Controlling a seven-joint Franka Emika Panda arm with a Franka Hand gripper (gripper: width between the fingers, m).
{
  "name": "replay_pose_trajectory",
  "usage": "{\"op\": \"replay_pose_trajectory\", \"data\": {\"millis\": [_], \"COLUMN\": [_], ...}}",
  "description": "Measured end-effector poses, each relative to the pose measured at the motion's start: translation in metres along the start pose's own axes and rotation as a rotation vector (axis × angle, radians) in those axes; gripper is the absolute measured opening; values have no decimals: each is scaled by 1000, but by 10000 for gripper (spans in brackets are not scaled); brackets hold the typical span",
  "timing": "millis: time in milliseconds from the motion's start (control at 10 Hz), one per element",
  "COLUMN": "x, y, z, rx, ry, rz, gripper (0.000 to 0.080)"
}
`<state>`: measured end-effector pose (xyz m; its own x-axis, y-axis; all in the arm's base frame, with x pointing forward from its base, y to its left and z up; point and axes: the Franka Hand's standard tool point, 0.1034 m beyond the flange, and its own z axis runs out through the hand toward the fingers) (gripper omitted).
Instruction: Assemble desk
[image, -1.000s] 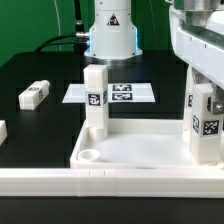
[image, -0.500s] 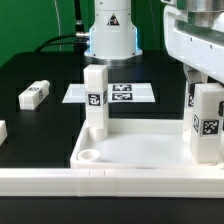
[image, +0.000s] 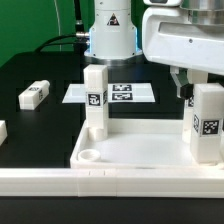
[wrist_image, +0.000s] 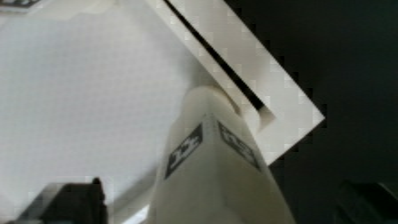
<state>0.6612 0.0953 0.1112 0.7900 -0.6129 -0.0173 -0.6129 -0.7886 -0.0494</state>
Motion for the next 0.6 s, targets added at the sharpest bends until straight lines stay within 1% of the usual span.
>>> {"op": "replay_pose_trajectory", "data": {"millis": [100,300,500,600], "x": [0,0,1,2], "y": [0,1,1,2], "z": [0,0,0,-1], "rx": [-2,-18,-25,-35], "ry": [2,10,13,15], "rz": [-93,-304,-427,-503], "gripper": [649,649,649,649]}}
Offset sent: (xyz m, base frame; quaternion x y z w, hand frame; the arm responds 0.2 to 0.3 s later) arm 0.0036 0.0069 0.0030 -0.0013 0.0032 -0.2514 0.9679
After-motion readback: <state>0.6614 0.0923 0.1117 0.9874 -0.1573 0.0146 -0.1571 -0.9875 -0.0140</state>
